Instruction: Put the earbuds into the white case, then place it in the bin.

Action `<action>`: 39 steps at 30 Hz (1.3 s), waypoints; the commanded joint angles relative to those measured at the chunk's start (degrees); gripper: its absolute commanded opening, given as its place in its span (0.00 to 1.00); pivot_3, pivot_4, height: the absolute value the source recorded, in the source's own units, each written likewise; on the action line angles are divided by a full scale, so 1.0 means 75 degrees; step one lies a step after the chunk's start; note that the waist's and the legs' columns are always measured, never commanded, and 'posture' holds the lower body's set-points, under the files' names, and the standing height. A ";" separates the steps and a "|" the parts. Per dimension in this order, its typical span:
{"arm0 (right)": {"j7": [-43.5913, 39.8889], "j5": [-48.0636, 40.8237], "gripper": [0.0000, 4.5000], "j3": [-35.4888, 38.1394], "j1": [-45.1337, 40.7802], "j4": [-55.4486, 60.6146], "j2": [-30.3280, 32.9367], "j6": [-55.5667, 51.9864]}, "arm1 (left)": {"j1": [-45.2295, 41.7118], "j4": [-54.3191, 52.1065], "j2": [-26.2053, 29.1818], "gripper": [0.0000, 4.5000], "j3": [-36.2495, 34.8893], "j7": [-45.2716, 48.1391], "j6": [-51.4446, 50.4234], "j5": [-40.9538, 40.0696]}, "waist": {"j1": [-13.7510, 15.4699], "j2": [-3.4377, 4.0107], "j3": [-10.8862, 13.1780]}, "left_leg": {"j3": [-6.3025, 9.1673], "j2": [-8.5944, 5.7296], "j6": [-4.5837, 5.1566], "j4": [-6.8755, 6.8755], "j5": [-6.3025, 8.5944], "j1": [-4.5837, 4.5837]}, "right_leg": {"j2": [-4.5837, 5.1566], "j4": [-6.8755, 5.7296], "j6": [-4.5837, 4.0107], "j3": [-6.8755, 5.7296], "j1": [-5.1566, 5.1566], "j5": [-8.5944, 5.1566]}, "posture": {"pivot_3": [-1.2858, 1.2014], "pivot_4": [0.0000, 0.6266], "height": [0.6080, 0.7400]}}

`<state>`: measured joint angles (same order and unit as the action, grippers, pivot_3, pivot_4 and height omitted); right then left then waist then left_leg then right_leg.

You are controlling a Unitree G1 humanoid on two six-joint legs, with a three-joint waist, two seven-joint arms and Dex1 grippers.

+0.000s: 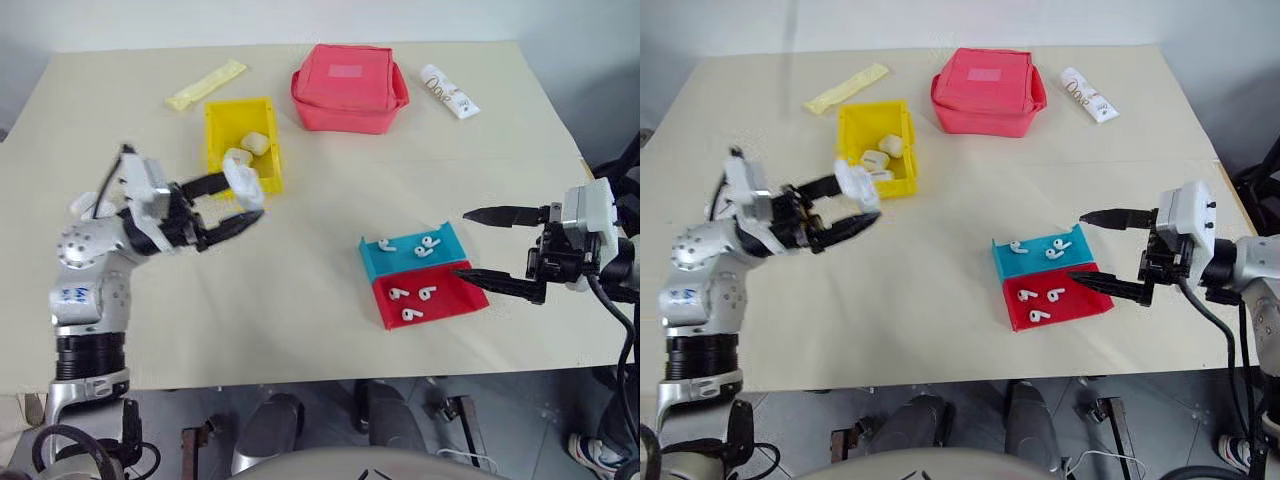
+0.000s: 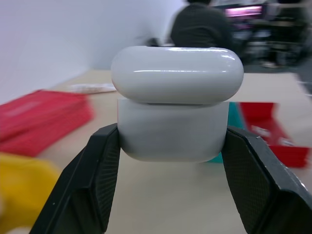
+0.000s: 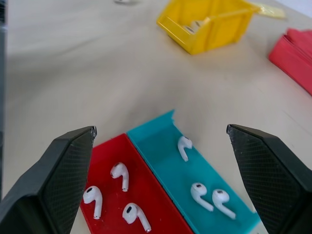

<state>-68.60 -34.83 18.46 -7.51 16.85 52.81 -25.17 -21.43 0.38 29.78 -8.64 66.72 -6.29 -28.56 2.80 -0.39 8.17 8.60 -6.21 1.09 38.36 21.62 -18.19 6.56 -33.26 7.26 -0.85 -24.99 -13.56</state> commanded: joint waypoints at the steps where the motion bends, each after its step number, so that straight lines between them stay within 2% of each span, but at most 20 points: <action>1: 0.0788 0.0007 1.00 0.0524 0.0481 0.0912 0.0118 -0.0470 | 0.0121 0.0170 -0.0636 0.61 0.0502 0.0551 0.1155 0.0053 | 0.0044 0.0000 0.0002 | 0.0002 0.0000 0.0001 0.0000 -0.0001 -0.0002 | -0.0001 0.0004 0.0002 -0.0001 0.0001 0.0002 | 0.52 0.24 1.00; 6: 0.1482 0.0223 1.00 0.0990 0.1491 0.1895 0.0099 -0.0838 | 0.0026 0.0833 -0.1424 0.61 0.0986 0.0690 0.2208 0.0329 | 0.0151 0.0000 0.0001 | 0.0006 0.0001 0.0002 0.0017 0.0000 0.0001 | -0.0010 0.0046 0.0008 -0.0007 0.0021 0.0009 | 0.52 0.24 1.00; 12: 0.1700 0.0430 1.00 0.1755 0.2938 0.2905 0.0065 -0.1181 | -0.0299 0.1340 -0.1921 0.61 0.1202 0.0359 0.2828 0.0568 | 0.0269 0.0000 0.0001 | 0.0016 0.0000 0.0007 0.0023 0.0002 0.0000 | -0.0015 0.0052 0.0012 -0.0008 0.0027 0.0012 | 0.52 0.24 1.00; 14: 0.1754 0.0382 1.00 0.2089 0.3284 0.3080 -0.0035 -0.1228 | -0.0221 0.1183 -0.1953 0.61 0.1251 0.0175 0.2758 0.0593 | 0.0260 0.0002 0.0002 | 0.0011 -0.0001 0.0011 0.0034 0.0005 0.0003 | -0.0017 0.0054 0.0018 -0.0011 0.0038 0.0016 | 0.52 0.24 1.00; 17: 0.1871 0.0312 0.86 0.2631 0.3781 0.3278 -0.0138 -0.1471 | -0.0201 0.1114 -0.2042 0.61 0.1342 -0.0047 0.2721 0.0615 | 0.0259 0.0001 0.0002 | 0.0007 -0.0004 0.0023 0.0042 0.0011 0.0011 | -0.0018 0.0061 0.0027 -0.0006 0.0053 0.0020 | 0.52 0.24 1.00; 24: 0.1623 0.0095 0.86 0.3659 0.4916 0.3735 -0.0371 -0.1789 | 0.0242 0.0525 -0.1997 0.61 0.1590 -0.0197 0.2581 0.0549 | 0.0261 0.0005 0.0004 | 0.0009 0.0000 0.0027 0.0039 0.0016 0.0011 | -0.0021 0.0075 0.0028 -0.0006 0.0057 0.0021 | 0.52 0.24 1.00; 27: 0.1540 0.0089 0.75 0.3936 0.5358 0.3827 -0.0491 -0.1846 | 0.0344 0.0384 -0.1963 0.61 0.1646 -0.0181 0.2540 0.0504 | 0.0273 0.0005 0.0005 | 0.0009 0.0000 0.0030 0.0040 0.0017 0.0011 | -0.0021 0.0078 0.0029 -0.0004 0.0061 0.0021 | 0.52 0.24 1.00; 34: 0.1314 0.0146 0.75 0.4434 0.6292 0.3982 -0.0775 -0.1869 | 0.0596 0.0087 -0.1862 0.61 0.1707 -0.0184 0.2415 0.0498 | 0.0269 0.0012 0.0008 | 0.0007 0.0002 0.0037 0.0033 0.0023 0.0013 | -0.0022 0.0088 0.0030 -0.0003 0.0063 0.0022 | 0.52 0.24 1.00; 39: 0.1551 -0.0151 0.75 0.4154 0.5898 0.4195 -0.0474 -0.2146 | 0.0685 -0.0100 -0.1851 0.61 0.1757 -0.0339 0.2352 0.0513 | 0.0267 0.0015 0.0010 | 0.0004 0.0002 0.0040 0.0034 0.0027 0.0016 | -0.0022 0.0092 0.0035 -0.0002 0.0069 0.0024 | 0.52 0.24 1.00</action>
<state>-58.02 -34.53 49.82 38.10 46.65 47.46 -40.29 -16.56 2.38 15.92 4.42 64.83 11.21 -24.28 4.80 -0.28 8.24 8.64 -6.19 1.39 38.62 21.83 -18.07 6.39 -32.56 7.52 -0.86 -24.48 -13.38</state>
